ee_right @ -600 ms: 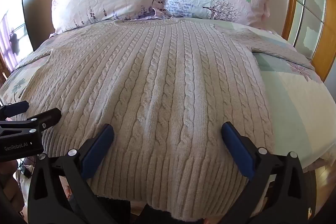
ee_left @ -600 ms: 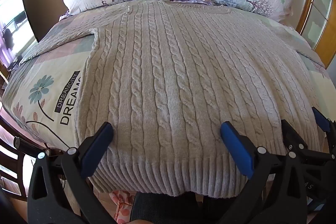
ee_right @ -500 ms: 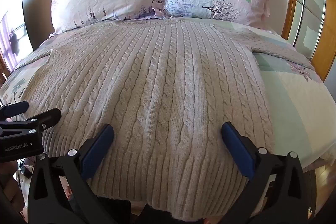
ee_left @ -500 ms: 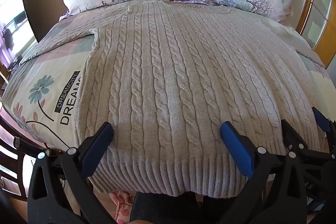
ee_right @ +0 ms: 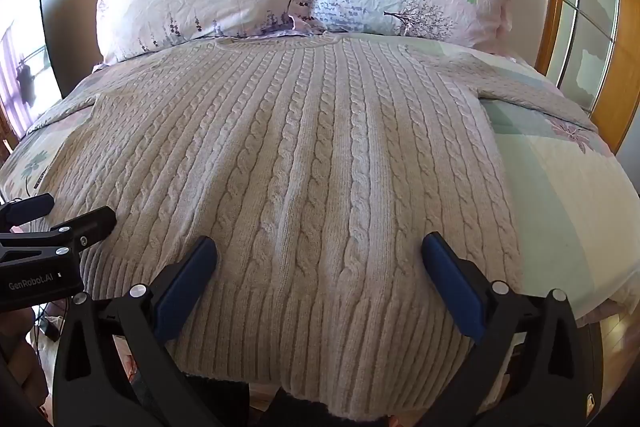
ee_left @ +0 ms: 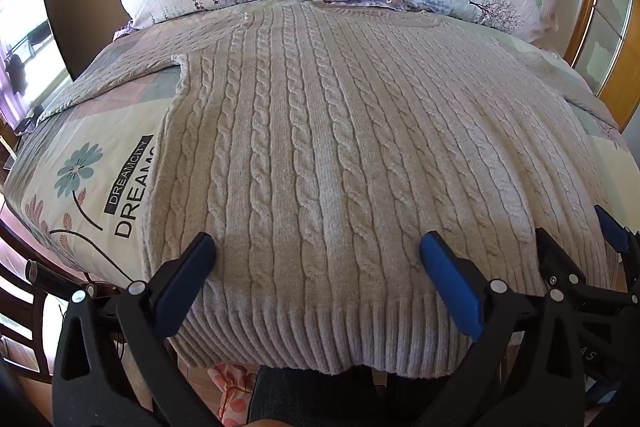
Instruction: Fold small clothes
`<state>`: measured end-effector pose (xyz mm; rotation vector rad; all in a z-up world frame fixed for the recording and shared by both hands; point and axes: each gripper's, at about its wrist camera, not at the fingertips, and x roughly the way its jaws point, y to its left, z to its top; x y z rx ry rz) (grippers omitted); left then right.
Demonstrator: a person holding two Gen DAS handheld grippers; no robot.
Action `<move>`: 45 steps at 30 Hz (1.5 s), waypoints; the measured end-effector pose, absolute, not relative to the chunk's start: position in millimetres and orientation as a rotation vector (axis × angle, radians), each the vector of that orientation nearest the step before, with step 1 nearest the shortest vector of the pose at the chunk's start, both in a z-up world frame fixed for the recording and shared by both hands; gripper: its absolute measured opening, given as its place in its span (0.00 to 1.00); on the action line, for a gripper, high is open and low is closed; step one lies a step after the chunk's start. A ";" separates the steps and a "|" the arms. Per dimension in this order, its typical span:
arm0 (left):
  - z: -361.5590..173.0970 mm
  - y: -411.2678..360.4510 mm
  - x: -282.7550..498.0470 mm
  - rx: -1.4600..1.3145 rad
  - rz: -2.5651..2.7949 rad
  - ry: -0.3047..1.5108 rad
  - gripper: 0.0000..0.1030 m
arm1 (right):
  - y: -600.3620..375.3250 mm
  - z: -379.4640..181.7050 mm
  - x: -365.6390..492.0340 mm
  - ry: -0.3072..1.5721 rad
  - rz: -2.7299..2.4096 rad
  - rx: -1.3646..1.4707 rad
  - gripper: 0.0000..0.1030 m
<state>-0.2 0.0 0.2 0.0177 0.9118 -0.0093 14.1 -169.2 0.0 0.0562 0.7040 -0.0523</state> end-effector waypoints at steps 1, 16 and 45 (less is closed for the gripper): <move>0.2 0.1 -0.1 0.018 -0.009 0.912 0.98 | -169.1 0.0 14.0 0.704 -0.052 0.056 0.99; 0.2 0.1 0.4 0.019 -0.010 0.918 0.98 | -168.5 -0.3 13.9 0.705 -0.054 0.057 0.99; 0.6 1.5 4.3 0.022 -0.011 0.919 0.98 | -168.8 -0.7 13.6 0.706 -0.054 0.058 0.99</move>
